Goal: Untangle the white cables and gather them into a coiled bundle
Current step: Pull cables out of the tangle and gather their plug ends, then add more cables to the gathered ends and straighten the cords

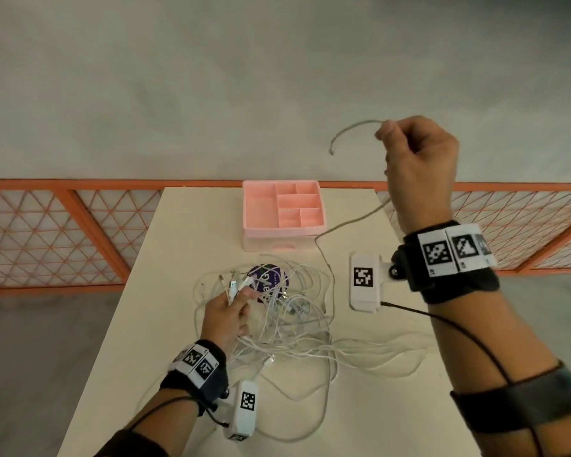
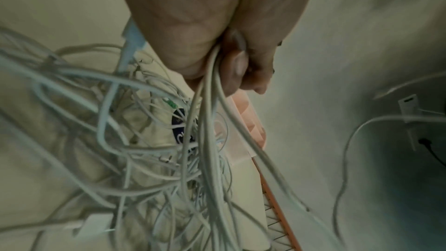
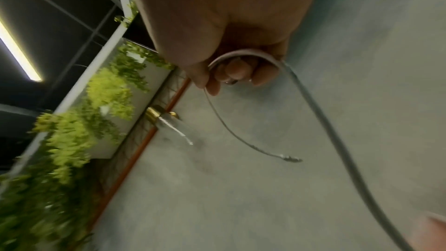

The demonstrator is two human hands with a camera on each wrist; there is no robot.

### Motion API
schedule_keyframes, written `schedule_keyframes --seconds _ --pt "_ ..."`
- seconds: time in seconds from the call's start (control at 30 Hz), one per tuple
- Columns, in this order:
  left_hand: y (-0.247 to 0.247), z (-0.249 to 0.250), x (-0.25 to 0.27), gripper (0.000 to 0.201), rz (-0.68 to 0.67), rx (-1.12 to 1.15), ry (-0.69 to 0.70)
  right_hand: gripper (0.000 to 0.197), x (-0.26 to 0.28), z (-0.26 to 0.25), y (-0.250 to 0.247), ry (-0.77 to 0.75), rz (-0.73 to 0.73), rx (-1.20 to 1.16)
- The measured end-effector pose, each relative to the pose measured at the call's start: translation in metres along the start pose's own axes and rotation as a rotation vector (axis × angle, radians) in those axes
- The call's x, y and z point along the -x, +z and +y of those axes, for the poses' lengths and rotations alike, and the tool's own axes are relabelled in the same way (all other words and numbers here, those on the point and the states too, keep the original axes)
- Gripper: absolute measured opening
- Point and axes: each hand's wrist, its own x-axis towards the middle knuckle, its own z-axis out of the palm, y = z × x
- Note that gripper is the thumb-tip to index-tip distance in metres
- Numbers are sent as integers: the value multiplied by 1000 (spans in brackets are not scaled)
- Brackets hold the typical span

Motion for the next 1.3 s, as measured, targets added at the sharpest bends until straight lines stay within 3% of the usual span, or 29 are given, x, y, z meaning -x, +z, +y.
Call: schedule_keyframes --seconds 0.13,0.23,0.33,0.37,0.47,0.5,0.57,0.63,0.7,0.77,0.83,0.87,0.97,1.07,1.3 --pt "4 17 -2 32 -7 193 -7 23 16 63 -19 240 37 188" --pt "10 38 1 36 -57 337 -10 20 37 115 -43 512 89 273" --pt "14 55 5 38 -77 396 15 23 56 168 -81 850 198 192" --pt "15 60 6 38 -80 400 26 26 60 181 -93 921 200 163" --pt "18 64 6 38 -86 388 43 9 71 196 -115 1072 208 159" --pt "21 64 6 38 -90 380 45 17 76 193 -113 1118 211 173" --pt "30 62 6 38 -102 361 46 33 87 180 -92 1068 225 72" --pt "41 59 8 37 -121 333 53 50 103 156 -60 807 93 -38" --pt "54 56 11 36 -144 300 63 51 126 128 -26 591 -321 -75" --pt "66 54 13 35 -159 272 78 47 154 104 7 491 -761 -82" --pt "73 55 13 34 -157 260 91 33 180 97 36 388 -987 26" --pt "74 57 12 35 -154 267 100 28 189 99 45 337 -1008 116" --pt "60 71 3 37 -110 323 124 42 201 125 44 255 -1043 355" --pt "35 86 -10 37 -35 383 119 43 206 160 17 347 -1085 515" --pt "-3 102 -30 39 52 457 162 41 211 236 -65 507 -1034 943"
